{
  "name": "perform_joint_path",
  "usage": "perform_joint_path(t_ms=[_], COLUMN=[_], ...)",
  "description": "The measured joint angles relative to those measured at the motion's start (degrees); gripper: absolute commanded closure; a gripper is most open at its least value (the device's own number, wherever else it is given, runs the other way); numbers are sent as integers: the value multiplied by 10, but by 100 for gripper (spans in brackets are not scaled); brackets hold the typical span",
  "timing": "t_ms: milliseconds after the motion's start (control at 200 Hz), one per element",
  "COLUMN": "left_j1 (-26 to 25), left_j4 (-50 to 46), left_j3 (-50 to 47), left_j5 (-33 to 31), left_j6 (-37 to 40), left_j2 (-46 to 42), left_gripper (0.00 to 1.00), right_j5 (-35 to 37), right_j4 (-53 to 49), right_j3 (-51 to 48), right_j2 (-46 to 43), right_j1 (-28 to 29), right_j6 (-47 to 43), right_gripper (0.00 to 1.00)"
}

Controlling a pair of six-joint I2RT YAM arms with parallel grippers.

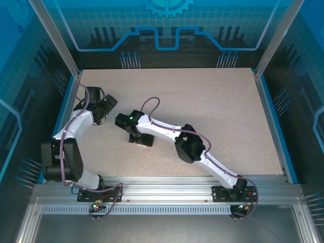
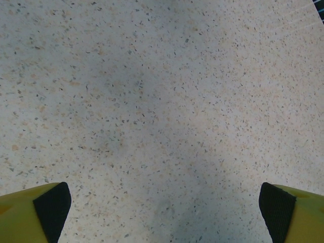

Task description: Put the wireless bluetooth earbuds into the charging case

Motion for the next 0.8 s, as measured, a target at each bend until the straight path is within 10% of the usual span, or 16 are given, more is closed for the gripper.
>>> perform_joint_path(t_ms=[800], left_j1=[-57], left_j4=[56], left_j3=[-138], left_j5=[135], left_j6=[-86], left_j2=[-119], left_gripper=[1], right_j5=[14], right_j4=[131], right_j3=[-373], right_j2=[-210], right_j1=[-53], right_j6=[-136], right_gripper=[24])
